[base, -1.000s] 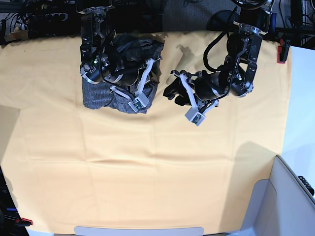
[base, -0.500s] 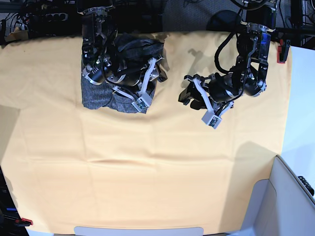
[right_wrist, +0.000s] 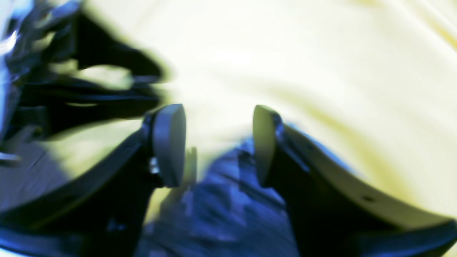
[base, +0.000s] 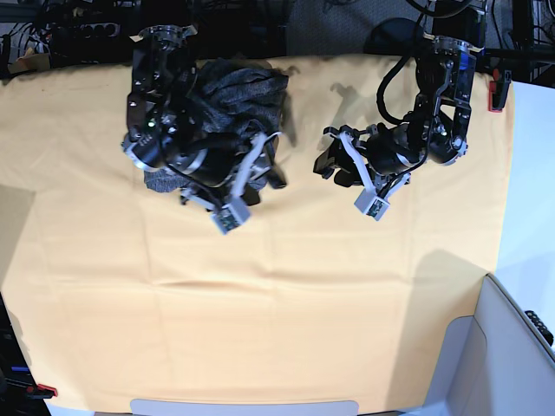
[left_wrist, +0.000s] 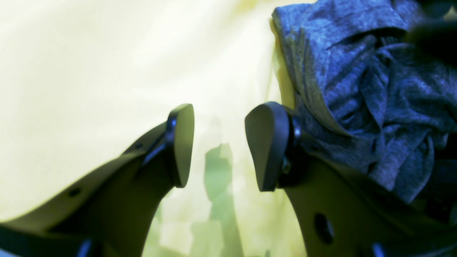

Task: Fold the T-shirt properly
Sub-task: 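Release the bundle and pat it flat with the right gripper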

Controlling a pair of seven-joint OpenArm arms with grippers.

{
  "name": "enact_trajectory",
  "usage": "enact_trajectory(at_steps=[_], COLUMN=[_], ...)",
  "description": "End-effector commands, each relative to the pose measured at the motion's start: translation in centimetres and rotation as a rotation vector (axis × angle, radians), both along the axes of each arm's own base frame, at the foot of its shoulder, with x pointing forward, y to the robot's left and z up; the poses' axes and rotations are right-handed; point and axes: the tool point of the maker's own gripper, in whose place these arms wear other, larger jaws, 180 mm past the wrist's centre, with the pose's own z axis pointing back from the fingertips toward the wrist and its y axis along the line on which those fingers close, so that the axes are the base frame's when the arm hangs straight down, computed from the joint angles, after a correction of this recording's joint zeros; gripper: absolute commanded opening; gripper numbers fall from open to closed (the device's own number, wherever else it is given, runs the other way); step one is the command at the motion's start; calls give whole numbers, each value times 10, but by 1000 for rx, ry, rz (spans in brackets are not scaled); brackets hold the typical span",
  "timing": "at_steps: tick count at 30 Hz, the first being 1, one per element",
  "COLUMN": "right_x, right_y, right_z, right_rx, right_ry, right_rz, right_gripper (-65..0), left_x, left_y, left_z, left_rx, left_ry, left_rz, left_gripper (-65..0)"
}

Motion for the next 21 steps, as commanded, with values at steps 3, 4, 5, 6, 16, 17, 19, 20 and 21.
enact_trajectory(at_steps=[3, 4, 5, 6, 16, 17, 19, 20, 21], right_x=[6, 4, 1, -3, -44, -46, -51, -53, -53], right_y=[-44, -52, -61, -67, -91, -95, -101, -103, -104], right_z=[9, 9, 9, 7, -33, -35, -39, -41, -41], right_rx=[-8, -12, -21, -23, -34, -38, -50, -54, -59], right_ry=[-19, -9, -3, 11, 196, 207, 227, 234, 235], right_rz=[-151, -186, -218, -246, -395, -410, -431, -436, -439], right_gripper=[-650, -650, -650, -631, -650, -650, -650, -650, -650], left_x=[3, 3, 3, 3, 3, 3, 1, 1, 1], left_y=[0, 0, 0, 0, 2, 3, 6, 7, 7], left_z=[7, 6, 6, 6, -1, -3, -10, -13, -14], left_rx=[-15, -14, -14, -14, -11, -10, -7, -6, -6], left_ry=[-26, -25, -25, -25, -3, 5, 27, 35, 38], left_rz=[2, 2, 2, 2, 9, 12, 21, 23, 25], left_gripper=[-378, -378, -378, -378, -378, -378, -378, -378, -378])
